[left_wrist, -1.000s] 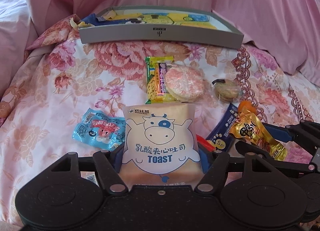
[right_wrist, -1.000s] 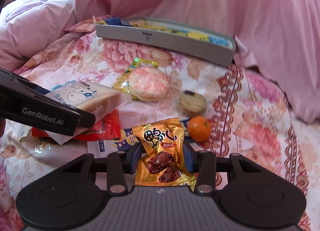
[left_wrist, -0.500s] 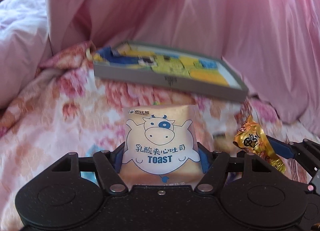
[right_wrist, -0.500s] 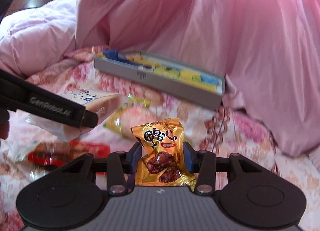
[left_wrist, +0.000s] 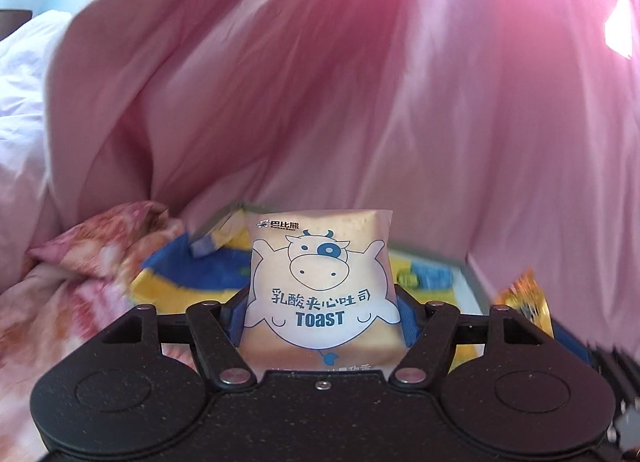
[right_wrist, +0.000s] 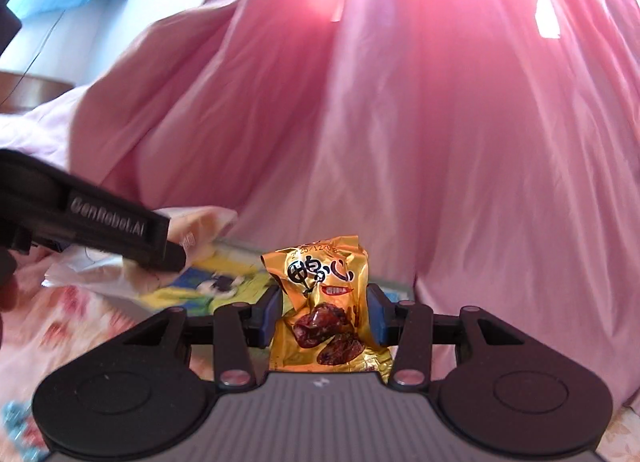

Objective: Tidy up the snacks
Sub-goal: 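Carry the TOAST bag and jerky pouch into the grey tray with both tools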

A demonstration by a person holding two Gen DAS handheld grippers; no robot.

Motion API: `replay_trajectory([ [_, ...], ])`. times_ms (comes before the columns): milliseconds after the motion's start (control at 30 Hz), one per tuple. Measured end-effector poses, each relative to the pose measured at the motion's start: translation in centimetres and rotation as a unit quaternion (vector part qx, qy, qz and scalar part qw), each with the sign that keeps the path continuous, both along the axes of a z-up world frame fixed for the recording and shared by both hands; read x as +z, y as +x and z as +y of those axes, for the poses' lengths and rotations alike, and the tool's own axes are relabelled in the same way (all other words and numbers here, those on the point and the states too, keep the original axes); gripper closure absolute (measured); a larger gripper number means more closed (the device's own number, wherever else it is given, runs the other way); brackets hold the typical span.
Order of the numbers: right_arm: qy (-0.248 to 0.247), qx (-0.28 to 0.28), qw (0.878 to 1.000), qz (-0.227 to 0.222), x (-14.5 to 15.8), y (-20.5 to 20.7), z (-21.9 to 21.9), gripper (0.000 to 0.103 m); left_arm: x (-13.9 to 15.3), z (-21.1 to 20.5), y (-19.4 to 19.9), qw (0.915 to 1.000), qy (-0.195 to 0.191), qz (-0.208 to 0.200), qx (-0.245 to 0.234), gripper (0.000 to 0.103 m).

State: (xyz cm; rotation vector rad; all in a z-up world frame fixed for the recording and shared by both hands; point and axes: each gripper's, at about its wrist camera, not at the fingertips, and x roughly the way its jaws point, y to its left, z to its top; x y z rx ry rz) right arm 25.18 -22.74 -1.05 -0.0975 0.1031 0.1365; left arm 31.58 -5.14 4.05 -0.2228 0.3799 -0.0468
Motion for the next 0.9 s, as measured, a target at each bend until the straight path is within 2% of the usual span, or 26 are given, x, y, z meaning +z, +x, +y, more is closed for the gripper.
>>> replay_trajectory([
  [167, 0.042, -0.003, 0.999, -0.011, 0.3, 3.6, -1.9, 0.054, -0.5, -1.1, 4.0, 0.9998, -0.012, 0.009, 0.011, 0.033],
  [300, 0.062, 0.006, 0.998, -0.006, -0.4, 5.8, -3.1, 0.054, -1.9, -2.1, 5.9, 0.9996, 0.003, 0.027, 0.01, 0.033],
  [633, 0.084, 0.027, 0.994, 0.067, -3.4, 8.9, -3.3, 0.053, -4.5, -3.4, 7.7, 0.9974, 0.029, 0.066, 0.005, 0.033],
  [700, 0.087, 0.027, 0.993, 0.073, -3.9, 9.0, -3.3, 0.052, -4.6, -3.4, 7.9, 0.9973, 0.03, 0.067, 0.003, 0.037],
  [900, 0.09, 0.029, 0.992, 0.085, -4.5, 9.2, -3.4, 0.049, -4.6, -3.3, 8.1, 0.9972, 0.029, 0.069, 0.001, 0.035],
])
